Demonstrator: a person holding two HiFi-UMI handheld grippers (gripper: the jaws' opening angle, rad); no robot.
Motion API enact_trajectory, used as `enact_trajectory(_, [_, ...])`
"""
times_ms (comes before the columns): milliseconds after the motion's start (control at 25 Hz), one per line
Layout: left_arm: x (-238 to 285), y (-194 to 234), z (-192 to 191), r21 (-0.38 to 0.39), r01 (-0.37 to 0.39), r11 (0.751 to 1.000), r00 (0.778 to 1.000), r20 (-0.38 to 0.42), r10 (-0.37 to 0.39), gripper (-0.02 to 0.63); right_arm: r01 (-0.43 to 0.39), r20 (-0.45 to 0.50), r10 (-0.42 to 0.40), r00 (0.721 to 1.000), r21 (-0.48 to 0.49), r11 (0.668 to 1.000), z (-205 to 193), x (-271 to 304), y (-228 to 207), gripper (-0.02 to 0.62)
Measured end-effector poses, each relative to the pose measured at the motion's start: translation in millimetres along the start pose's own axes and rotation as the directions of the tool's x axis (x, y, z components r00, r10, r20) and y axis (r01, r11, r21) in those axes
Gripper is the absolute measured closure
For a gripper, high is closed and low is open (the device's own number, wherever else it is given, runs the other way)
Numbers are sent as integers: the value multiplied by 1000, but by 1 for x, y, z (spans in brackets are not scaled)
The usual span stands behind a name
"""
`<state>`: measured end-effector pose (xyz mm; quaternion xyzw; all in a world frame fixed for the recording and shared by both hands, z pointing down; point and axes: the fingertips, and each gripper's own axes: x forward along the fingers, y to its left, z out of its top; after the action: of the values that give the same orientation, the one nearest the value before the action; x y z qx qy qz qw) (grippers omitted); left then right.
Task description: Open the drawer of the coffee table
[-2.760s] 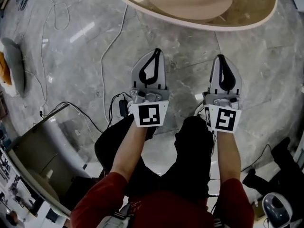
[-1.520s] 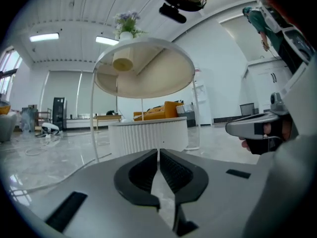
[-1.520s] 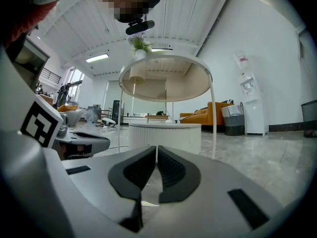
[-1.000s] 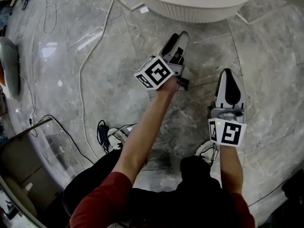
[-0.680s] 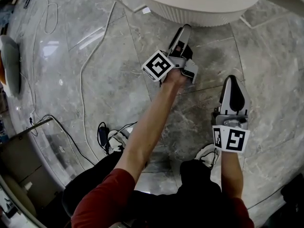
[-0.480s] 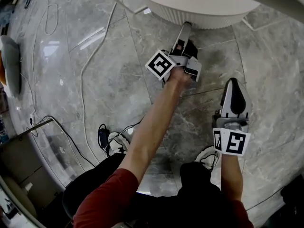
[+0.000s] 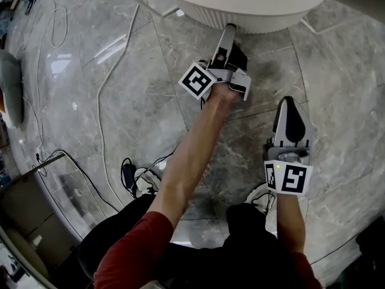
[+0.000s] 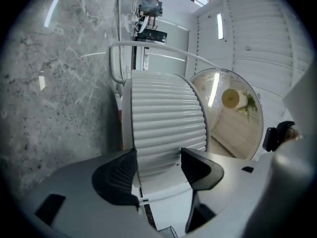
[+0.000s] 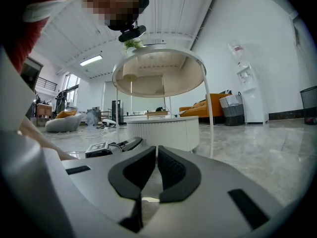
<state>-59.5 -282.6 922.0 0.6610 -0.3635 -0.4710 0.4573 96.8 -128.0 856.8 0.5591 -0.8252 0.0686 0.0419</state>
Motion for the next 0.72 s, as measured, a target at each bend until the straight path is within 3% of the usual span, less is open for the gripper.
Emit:
enact_trajectory(160, [-3,2,0,-27,-21,999,1000,10,21,322,-12,1,12,1000,59,998,0,-3,0,569])
enact_trajectory(720, [-91,-35,-32,-62,-19,998,1000,-4,19,331,39,38,-40,998,29,999,13,-9,-12,569])
